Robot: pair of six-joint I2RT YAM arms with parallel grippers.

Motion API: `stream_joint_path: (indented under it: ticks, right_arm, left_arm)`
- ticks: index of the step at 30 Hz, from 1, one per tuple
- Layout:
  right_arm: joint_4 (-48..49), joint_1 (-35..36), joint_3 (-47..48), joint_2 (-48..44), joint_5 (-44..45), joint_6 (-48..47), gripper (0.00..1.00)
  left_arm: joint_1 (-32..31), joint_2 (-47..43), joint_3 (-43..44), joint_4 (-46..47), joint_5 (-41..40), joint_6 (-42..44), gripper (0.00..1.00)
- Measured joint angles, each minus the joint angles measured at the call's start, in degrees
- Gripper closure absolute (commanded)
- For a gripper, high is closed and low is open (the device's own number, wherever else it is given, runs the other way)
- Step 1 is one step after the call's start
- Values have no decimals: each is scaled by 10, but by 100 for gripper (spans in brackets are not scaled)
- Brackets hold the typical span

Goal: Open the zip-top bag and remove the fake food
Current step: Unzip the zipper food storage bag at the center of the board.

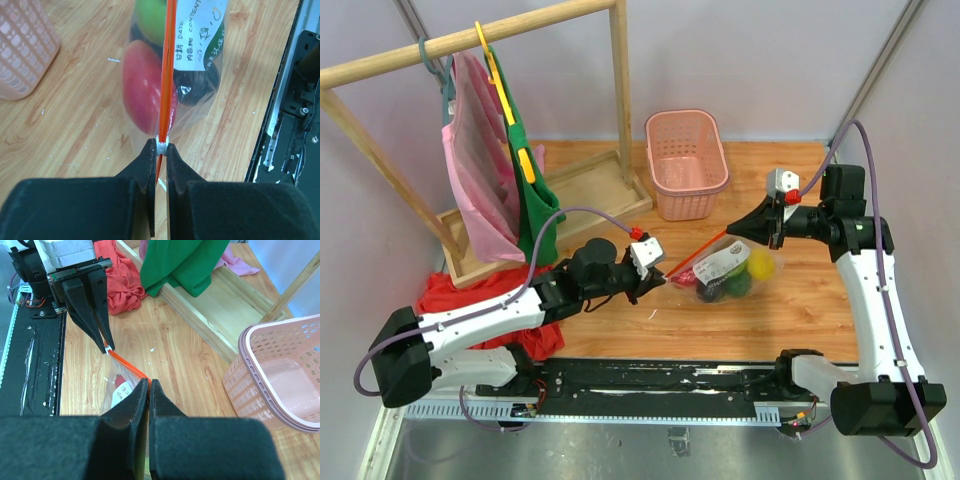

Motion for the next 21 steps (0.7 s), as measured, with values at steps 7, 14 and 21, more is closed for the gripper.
stream_joint_path:
  ticks: [7, 14, 21]
  right_arm:
    - [-16, -14, 8, 2, 0, -14, 100]
    - [-29, -25, 10, 5, 0, -26, 99]
    - [-32, -26, 15, 6, 0, -29, 99]
  left_arm:
    - [1, -10, -14, -4, -7, -5, 100]
    - [1, -17, -33, -5, -11, -10, 100]
    - [1, -23, -44, -5, -19, -13, 100]
